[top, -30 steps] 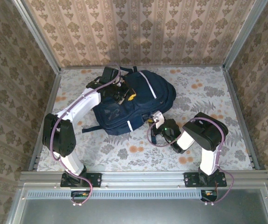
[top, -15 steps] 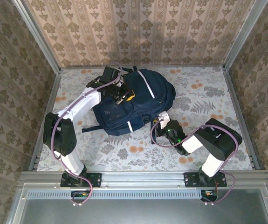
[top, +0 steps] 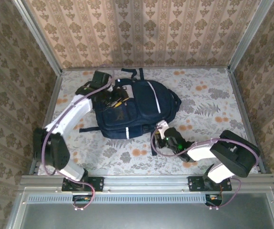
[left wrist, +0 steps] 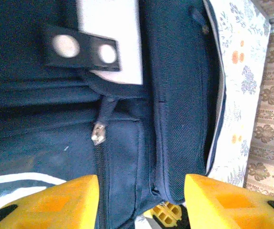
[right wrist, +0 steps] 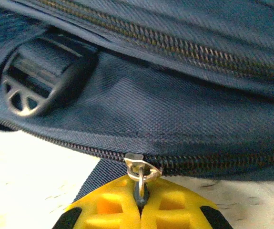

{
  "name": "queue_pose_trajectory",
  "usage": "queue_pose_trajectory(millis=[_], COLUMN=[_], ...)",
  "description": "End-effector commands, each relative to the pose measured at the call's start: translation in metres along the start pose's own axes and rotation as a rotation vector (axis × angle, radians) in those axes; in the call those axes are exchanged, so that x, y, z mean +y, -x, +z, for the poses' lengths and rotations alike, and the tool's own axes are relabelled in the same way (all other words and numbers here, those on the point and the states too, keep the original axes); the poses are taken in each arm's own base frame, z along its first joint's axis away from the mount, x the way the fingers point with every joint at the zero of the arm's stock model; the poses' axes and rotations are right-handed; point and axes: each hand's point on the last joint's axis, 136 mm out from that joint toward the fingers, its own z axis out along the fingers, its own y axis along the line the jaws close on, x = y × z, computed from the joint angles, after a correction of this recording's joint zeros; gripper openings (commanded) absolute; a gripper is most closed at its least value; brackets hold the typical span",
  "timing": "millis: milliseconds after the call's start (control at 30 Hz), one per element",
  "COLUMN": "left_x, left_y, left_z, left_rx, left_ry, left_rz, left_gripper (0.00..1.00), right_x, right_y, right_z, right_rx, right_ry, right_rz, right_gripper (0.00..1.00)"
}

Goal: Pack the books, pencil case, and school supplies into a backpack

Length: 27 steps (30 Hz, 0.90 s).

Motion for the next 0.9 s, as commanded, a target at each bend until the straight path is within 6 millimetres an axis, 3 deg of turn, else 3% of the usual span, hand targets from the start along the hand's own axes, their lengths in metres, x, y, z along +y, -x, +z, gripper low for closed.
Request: queue_pose_trajectory(millis=[0, 100, 200, 300, 500, 667, 867], left_x=[0.032, 0.05, 0.085, 0.111, 0.152, 0.164, 0.139], left_y=[-0.019, -0.038, -0.062, -0.087, -0.123, -0.117, -0.084], left_z=[-0.017, -0.031, -0.045, -0.051, -0.03, -0.006, 0.005], left_rx=[-0.002, -0.005, -0.034, -0.053, -0.077, -0.127, -0.193], left_ry=[0.054, 0.045, 0.137, 0.152, 0.104, 0.057, -0.005], left_rz=[-0.034, -0.086, -0.186, -0.293, -0.463, -0.51, -0.419], left_gripper=[0.55, 0.57, 0.74, 0.8, 0.78, 0.75, 0.75], right_x=[0.029, 0.054, 0.069, 0.077, 0.105, 0.121, 0.121], right_y=[0.008, 0.014, 0.023, 0.036, 0.069, 0.083, 0.079], right_z=[-0.006, -0.006, -0.002, 0.007, 0.032, 0.042, 0.04], right_rx=[0.012, 0.014, 0.006, -0.018, -0.054, -0.06, -0.05], right_ry=[0.085, 0.159, 0.193, 0.21, 0.288, 0.35, 0.353], right_rz=[-0.085, -0.121, -0.112, -0.059, 0.049, 0.076, 0.065], right_gripper=[0.0, 0.0, 0.0, 0.0, 0.0, 0.0, 0.0])
